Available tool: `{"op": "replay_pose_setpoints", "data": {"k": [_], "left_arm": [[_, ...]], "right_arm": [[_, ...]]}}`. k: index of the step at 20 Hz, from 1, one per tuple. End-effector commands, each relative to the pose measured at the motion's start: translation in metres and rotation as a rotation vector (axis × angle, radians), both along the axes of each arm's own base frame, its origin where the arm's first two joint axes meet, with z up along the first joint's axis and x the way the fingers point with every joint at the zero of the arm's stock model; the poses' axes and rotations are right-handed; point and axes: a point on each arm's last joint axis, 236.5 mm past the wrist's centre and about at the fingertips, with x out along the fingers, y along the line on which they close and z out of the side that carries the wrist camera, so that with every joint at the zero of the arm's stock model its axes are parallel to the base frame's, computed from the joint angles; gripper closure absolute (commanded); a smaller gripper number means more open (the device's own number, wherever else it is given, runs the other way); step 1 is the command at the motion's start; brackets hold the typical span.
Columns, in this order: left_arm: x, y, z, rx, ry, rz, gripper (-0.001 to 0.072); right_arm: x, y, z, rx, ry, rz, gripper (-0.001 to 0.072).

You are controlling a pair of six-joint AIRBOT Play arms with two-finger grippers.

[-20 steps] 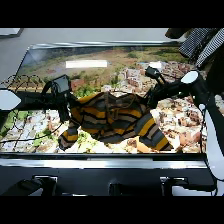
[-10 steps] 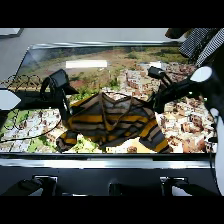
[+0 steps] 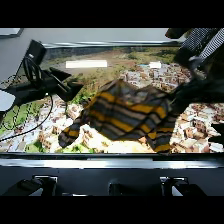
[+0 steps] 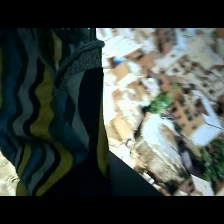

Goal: Fold the clothes and pants, and hang the long-sleeved shirts on hangers.

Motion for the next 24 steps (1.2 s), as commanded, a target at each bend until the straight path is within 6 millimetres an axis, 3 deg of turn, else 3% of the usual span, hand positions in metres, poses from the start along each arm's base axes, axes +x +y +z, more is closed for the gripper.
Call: {"op": "replay_pose_setpoints", "data": {"k": [1, 3, 6, 8, 12, 14, 16, 20, 21, 24], "left_arm": [[0.003, 0.005, 0.020, -0.131, 0.025, 0.084, 0.0014], [0.002, 0.005, 0.022, -0.174, 0.056, 0.106, 0.0014], [0.001, 0.004, 0.021, -0.222, 0.104, 0.130, 0.0016], [-0.002, 0.002, 0.018, -0.222, 0.121, 0.125, 0.0017], [-0.006, 0.001, 0.012, -0.209, 0.145, 0.113, 0.0029], [-0.008, 0.000, 0.010, -0.202, 0.158, 0.106, 0.0031], [-0.009, 0.000, 0.009, -0.200, 0.160, 0.105, 0.0031], [-0.008, 0.000, 0.008, -0.199, 0.163, 0.105, 0.0031], [-0.008, 0.000, 0.008, -0.199, 0.163, 0.105, 0.0032], [-0.008, 0.000, 0.008, -0.199, 0.163, 0.105, 0.0031]], "right_arm": [[-0.008, -0.082, 0.083, 0.061, -0.298, -0.506, 0.0692], [-0.034, -0.137, 0.113, 0.057, -0.418, -0.770, 0.0692], [-0.087, -0.204, 0.132, 0.005, -0.500, -1.101, 0.0693], [-0.112, -0.233, 0.135, -0.032, -0.520, -1.266, 0.0694], [-0.132, -0.263, 0.152, 0.000, -0.641, -1.485, 0.0694], [-0.122, -0.269, 0.155, -0.011, -0.678, -1.520, 0.0694], [-0.099, -0.270, 0.161, -0.015, -0.719, -1.509, 0.0695], [-0.053, -0.283, 0.194, -0.048, -0.858, -1.540, 0.0695], [-0.041, -0.289, 0.199, -0.013, -0.878, -1.561, 0.0695], [-0.030, -0.320, 0.220, 0.024, -0.944, -1.634, 0.0695]]}}
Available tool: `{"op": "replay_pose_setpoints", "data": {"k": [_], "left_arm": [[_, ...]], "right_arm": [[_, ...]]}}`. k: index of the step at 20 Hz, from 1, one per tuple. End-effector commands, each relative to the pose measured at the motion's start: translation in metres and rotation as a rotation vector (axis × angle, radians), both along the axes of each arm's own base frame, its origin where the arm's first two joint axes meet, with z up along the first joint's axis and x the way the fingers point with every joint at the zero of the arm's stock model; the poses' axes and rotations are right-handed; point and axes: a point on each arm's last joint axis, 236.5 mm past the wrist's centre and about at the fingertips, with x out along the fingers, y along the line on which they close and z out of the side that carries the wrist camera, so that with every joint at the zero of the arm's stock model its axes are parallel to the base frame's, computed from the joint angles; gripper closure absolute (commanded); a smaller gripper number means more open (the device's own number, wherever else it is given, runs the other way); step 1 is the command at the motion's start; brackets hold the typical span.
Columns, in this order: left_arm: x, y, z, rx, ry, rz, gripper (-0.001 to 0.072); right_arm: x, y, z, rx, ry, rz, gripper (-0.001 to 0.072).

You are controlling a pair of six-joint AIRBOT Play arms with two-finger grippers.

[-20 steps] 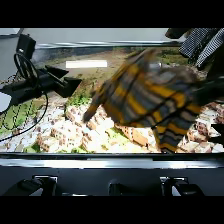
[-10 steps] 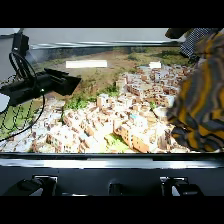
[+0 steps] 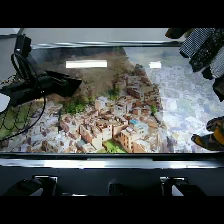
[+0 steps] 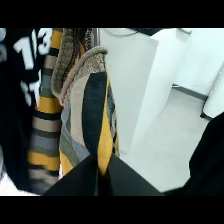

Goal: Fold the clothes and pants, and hang the long-sleeved shirts on hangers.

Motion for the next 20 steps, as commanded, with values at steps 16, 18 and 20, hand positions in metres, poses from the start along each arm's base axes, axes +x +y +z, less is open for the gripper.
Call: {"op": "replay_pose_setpoints", "data": {"k": [16, 18, 20], "left_arm": [[0.001, 0.000, -0.001, -0.025, 0.025, 0.015, 0.0032], [0.001, 0.000, -0.001, -0.025, 0.025, 0.015, 0.0032], [0.001, 0.000, -0.001, -0.025, 0.026, 0.016, 0.0033]], "right_arm": [[-0.059, -0.143, 0.062, -0.058, -0.343, -0.300, 0.0694], [-0.067, -0.151, 0.058, -0.045, -0.348, -0.320, 0.0693], [-0.070, -0.154, 0.056, -0.047, -0.335, -0.334, 0.0693]]}}
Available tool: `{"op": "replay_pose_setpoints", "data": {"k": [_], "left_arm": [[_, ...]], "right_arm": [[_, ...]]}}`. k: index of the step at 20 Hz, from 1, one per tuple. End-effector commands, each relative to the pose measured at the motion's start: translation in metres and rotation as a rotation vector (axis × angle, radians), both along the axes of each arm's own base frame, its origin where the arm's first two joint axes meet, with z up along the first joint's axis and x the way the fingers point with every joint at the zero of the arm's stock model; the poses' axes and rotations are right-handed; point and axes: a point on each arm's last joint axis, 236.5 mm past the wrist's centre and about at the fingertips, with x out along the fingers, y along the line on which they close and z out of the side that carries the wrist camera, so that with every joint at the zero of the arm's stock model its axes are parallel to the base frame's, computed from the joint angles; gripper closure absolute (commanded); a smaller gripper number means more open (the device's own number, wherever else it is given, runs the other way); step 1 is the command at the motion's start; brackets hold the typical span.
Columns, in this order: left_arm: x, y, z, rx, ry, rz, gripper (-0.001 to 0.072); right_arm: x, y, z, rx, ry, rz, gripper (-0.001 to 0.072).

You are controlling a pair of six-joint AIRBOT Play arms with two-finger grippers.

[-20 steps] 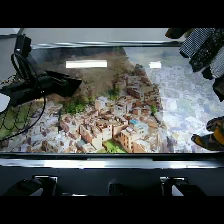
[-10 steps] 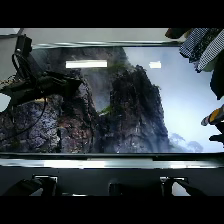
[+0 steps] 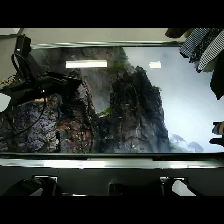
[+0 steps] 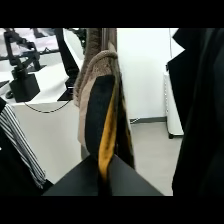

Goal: Fold the clothes and pants, and hang the long-sleeved shirts on hangers.

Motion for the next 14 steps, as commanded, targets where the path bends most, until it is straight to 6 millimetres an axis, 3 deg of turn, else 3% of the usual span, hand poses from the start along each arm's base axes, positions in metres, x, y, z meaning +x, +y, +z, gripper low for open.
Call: {"op": "replay_pose_setpoints", "data": {"k": [1, 14], "left_arm": [[0.0000, -0.0003, 0.0001, -0.001, 0.001, 0.000, 0.0032], [-0.0001, -0.0003, 0.0003, -0.036, 0.031, 0.021, 0.0032]], "right_arm": [[-0.0068, -0.0091, -0.0053, 0.017, 0.008, -0.016, 0.0692], [-0.0093, -0.0093, -0.0048, 0.004, 0.075, -0.031, 0.0691]]}}
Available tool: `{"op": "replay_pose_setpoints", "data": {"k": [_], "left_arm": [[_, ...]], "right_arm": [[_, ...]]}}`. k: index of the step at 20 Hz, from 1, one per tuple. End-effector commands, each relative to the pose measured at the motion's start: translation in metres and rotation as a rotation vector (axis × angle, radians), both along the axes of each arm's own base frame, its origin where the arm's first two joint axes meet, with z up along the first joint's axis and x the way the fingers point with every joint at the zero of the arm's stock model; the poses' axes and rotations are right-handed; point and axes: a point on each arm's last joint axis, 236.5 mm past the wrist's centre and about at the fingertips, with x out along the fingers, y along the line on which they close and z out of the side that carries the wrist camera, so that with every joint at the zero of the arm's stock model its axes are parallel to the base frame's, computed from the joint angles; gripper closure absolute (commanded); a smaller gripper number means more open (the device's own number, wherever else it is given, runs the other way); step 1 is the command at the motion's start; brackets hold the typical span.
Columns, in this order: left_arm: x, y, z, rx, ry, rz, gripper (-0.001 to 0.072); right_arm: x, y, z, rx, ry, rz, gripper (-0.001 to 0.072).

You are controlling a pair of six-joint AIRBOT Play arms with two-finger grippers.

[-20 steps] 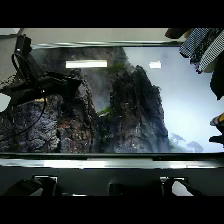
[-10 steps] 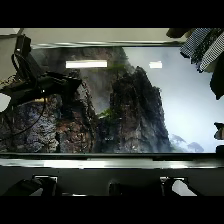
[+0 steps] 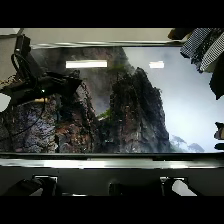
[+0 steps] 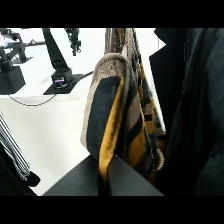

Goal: Fold the clothes and pants, and hang the long-sleeved shirts on hangers.

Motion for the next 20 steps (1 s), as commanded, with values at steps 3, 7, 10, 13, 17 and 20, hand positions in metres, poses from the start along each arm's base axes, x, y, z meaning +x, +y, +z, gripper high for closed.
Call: {"op": "replay_pose_setpoints", "data": {"k": [3, 7, 10, 13, 17, 20], "left_arm": [[0.000, 0.000, 0.001, -0.024, 0.018, 0.013, 0.0032], [0.000, 0.000, 0.001, -0.024, 0.018, 0.013, 0.0032], [-0.001, 0.000, 0.001, -0.026, 0.021, 0.014, 0.0032], [-0.003, -0.001, -0.003, -0.018, 0.036, 0.004, 0.0033], [-0.004, -0.001, -0.003, -0.016, 0.039, 0.002, 0.0033], [-0.001, 0.005, 0.000, -0.067, 0.071, 0.047, 0.0033]], "right_arm": [[0.002, 0.001, 0.013, -0.057, 0.006, 0.006, 0.0691], [0.009, -0.009, -0.001, -0.033, 0.033, -0.006, 0.0691], [0.002, -0.021, -0.011, 0.000, 0.011, -0.035, 0.0691], [-0.019, -0.034, -0.017, 0.031, -0.016, -0.076, 0.0690], [-0.013, -0.032, -0.028, 0.094, -0.071, -0.028, 0.0546], [-0.018, -0.014, 0.000, 0.038, -0.124, 0.027, 0.0248]]}}
